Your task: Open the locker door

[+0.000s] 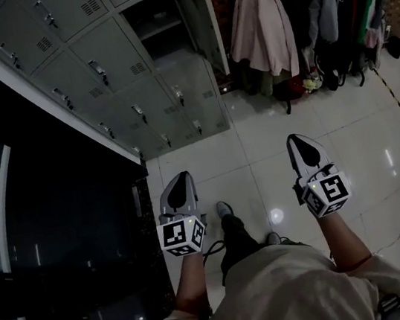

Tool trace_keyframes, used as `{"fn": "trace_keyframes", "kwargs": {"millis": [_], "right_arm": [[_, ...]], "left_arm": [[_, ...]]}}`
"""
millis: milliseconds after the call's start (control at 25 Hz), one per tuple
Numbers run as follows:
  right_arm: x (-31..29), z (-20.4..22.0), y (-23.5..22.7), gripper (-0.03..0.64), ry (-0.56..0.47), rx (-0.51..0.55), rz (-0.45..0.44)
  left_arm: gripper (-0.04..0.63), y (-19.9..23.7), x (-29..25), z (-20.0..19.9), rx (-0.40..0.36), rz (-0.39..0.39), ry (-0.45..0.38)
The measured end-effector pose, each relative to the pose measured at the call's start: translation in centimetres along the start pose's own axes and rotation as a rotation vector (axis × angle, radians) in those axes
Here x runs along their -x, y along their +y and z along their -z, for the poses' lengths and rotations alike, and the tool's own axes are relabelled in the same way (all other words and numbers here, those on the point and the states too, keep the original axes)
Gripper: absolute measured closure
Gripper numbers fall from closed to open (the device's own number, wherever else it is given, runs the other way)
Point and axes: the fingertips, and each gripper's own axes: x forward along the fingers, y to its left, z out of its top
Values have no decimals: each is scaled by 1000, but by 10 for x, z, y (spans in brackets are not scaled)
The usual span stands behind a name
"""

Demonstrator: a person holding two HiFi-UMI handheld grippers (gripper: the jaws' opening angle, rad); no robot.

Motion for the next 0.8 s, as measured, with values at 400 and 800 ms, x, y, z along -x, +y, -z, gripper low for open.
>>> {"fn": "trace_keyframes", "kwargs": {"millis": [400,800], "right_arm": [[65,-31,4,615,-15,-41,-7],[55,-43,50,615,-16,-62,-49]], "left_arm": [[508,-63,40,-34,-11,33,-14],[508,-51,66,-55,-14,33,-29]]}}
